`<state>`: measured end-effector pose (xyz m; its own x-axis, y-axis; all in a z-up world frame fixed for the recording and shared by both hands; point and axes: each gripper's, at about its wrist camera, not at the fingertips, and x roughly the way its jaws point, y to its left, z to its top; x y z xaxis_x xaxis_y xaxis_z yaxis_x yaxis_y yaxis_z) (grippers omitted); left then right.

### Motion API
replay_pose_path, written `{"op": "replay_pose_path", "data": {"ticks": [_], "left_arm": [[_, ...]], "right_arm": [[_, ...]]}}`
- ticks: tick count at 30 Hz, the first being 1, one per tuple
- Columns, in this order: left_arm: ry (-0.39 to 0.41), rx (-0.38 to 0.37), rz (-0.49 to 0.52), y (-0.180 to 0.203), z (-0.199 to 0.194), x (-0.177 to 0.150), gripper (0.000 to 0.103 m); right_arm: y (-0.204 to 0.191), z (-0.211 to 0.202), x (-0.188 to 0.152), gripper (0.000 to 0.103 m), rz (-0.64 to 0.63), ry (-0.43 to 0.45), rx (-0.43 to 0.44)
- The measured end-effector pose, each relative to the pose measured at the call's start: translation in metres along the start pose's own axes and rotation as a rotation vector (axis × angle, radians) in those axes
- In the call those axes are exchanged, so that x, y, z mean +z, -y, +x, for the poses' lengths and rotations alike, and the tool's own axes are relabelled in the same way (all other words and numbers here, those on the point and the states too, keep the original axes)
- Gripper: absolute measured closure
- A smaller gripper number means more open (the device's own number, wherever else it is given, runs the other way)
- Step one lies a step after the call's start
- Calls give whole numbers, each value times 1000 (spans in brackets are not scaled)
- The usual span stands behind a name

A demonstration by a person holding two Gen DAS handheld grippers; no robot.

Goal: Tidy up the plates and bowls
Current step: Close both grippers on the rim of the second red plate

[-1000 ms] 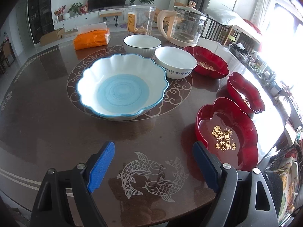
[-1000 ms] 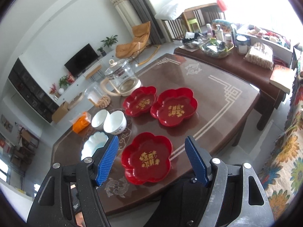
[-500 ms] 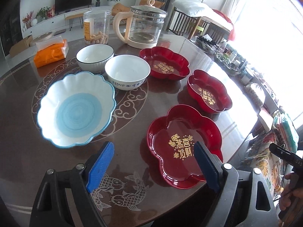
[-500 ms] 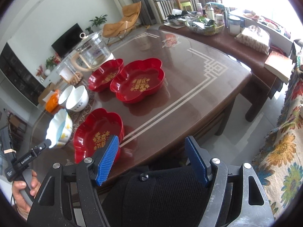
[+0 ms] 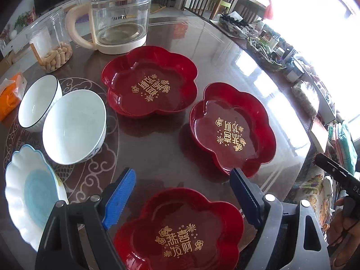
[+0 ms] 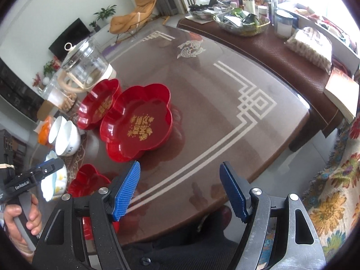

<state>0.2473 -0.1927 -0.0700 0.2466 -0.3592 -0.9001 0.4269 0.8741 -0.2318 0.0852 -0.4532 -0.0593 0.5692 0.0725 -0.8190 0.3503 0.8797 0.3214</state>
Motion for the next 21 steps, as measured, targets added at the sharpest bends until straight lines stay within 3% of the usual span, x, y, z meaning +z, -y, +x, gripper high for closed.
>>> {"op": "replay_pose_path", "data": {"ticks": [4,8,10,15,17,19,20,21], "left_arm": [[-29,2,-66,3,30,17,20],[-52,20,-88,8,52,25,34],[-59,24,-98,9,61,28,37],[-56,39,-113,13,77,32,41],[-60,44,-126,13,85,33,52],[-69,31,-140,13,91,33,68],[-68,24,-144,13,93,33,76],[-57,18,-143,14,93,32,80]], "right_arm": [[-7,32,28,27,-88,9,-16],[-6,77,42,29,-54,-85,-13],[-7,92,45,48,-62,-106,-41],[-8,118,53,49,-67,-132,-74],[-7,124,53,52,-59,-136,-72],[-7,130,52,71,-60,-150,-67],[-7,131,51,75,-59,-157,-52],[-7,131,50,85,-59,-162,-41]]}}
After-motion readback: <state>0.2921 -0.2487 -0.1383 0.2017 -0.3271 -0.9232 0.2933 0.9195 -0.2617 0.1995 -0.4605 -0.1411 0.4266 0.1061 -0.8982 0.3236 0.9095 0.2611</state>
